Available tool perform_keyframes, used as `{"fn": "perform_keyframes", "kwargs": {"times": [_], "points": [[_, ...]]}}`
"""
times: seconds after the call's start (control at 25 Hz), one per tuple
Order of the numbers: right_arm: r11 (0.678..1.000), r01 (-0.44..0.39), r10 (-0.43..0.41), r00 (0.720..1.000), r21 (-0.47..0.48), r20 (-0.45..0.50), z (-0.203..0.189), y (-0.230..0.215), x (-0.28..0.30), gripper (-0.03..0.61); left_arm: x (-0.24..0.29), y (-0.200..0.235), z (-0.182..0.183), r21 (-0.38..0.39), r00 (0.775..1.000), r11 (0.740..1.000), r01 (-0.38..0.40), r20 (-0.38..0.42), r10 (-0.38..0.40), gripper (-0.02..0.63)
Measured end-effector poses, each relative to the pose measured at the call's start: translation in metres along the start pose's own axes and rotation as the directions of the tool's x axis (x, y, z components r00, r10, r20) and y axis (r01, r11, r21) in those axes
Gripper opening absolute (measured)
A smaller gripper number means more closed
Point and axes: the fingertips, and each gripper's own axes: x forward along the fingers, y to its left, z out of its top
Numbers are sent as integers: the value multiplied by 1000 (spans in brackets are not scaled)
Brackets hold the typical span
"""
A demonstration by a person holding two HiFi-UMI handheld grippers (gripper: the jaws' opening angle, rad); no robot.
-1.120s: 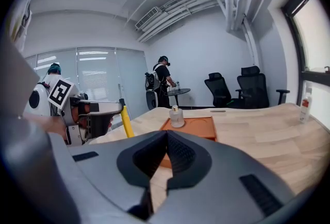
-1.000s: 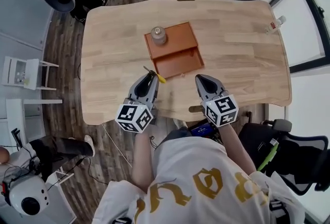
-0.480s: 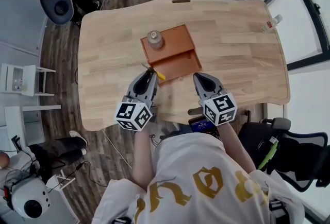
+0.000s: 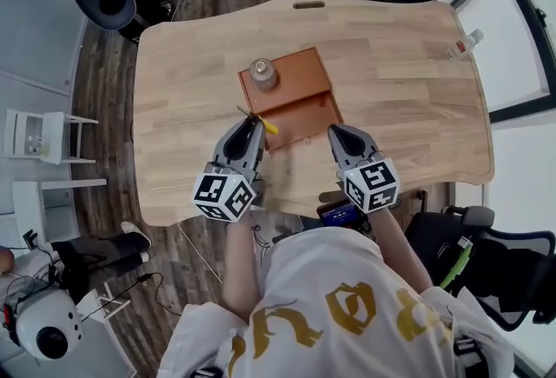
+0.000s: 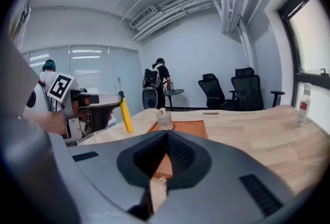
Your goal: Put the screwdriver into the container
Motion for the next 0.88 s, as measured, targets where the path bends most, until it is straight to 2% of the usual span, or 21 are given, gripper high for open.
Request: {"fn": "perform_keyframes", "kwargs": {"times": [0.36, 0.88], "points": [[999, 16, -16, 1000, 31, -2, -2, -19, 4, 9, 12, -1, -6, 15, 999, 1000, -6, -36, 7, 80], [998, -37, 38, 999, 45, -26, -15, -16, 19, 9, 24, 10, -31, 3, 995, 1000, -16, -94, 16, 80]]}}
